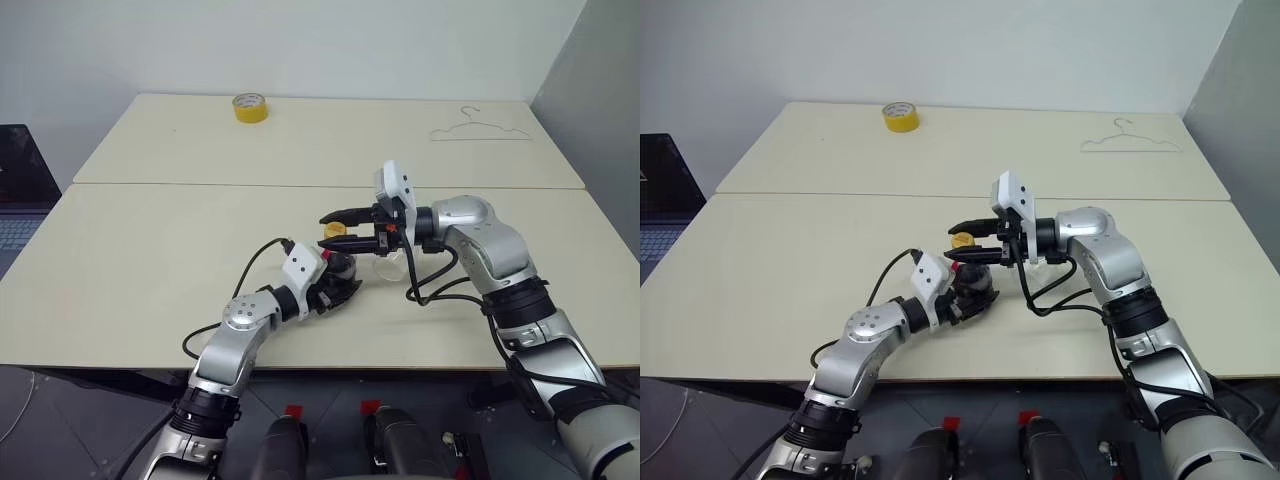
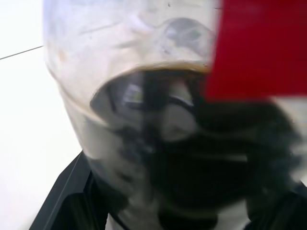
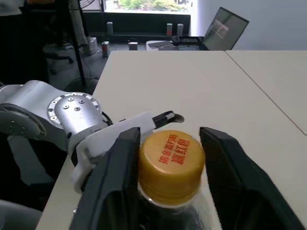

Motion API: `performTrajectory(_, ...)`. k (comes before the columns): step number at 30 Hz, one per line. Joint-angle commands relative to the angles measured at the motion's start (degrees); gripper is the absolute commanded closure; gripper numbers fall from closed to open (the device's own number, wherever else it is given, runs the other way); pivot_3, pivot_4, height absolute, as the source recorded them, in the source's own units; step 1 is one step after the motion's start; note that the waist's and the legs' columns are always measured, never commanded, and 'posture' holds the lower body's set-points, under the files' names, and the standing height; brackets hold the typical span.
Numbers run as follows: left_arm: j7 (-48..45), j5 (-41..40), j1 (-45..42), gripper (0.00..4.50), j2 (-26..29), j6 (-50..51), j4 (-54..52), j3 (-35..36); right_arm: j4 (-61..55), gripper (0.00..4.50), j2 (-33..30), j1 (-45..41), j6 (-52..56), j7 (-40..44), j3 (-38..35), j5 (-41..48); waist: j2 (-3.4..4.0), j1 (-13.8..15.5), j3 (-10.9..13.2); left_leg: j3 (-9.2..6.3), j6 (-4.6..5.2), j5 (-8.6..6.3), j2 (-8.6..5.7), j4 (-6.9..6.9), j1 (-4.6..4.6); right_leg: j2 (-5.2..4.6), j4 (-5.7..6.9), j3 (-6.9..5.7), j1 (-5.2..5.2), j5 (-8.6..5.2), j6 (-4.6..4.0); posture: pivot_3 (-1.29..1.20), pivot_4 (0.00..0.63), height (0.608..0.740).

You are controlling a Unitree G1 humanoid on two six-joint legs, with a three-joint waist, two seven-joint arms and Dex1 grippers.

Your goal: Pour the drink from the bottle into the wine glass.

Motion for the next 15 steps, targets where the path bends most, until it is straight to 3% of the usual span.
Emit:
performTrajectory(1, -1.0, -0.5, 1.1, 1.26, 0.1, 1.3, 0.7, -1.3, -4.9, 1.13, 0.2, 0.7, 1.7, -2.8, -2.9, 1.1, 0.00, 0.0, 0.0, -0.01, 0.00, 0.00, 0.00, 0.00, -0.02, 0.00, -0.01, 0.00, 0.00, 0.00, 0.00, 0.00, 0.150, 0.740)
performTrajectory(2, -1.1, -0.5, 0.9, 1.26, 0.1, 1.2, 0.9, -1.4, -6.6, 0.77, 0.3, 1.1, 2.6, -3.6, -3.4, 1.7, 0.00, 0.0, 0.0, -0.01, 0.00, 0.00, -0.01, 0.00, -0.04, 0.00, -0.02, 0.00, -0.01, 0.00, 0.00, 0.00, 0.150, 0.740)
performTrajectory(11, -0.8, -0.1, 0.7, 1.26, -0.1, 0.4, 1.8, -1.5, -24.7, 0.77, 0.6, 7.4, 15.5, -14.6, -7.6, 7.6, 0.00, 0.1, 0.0, -0.08, 0.00, 0.00, -0.01, -0.04, -0.09, -0.02, -0.10, -0.03, -0.02, 0.00, 0.00, 0.00, 0.150, 0.740)
performTrajectory(15, 0.5, 1.1, 0.4, 1.26, -0.3, -0.9, 3.1, -1.4, -30.5, 0.77, 1.9, 9.9, 22.1, -25.4, -8.0, 5.9, 0.00, 0.1, 0.0, -0.07, 0.00, 0.00, -0.01, -0.05, -0.09, -0.02, -0.11, -0.03, -0.02, 0.00, 0.00, 0.00, 0.150, 0.740)
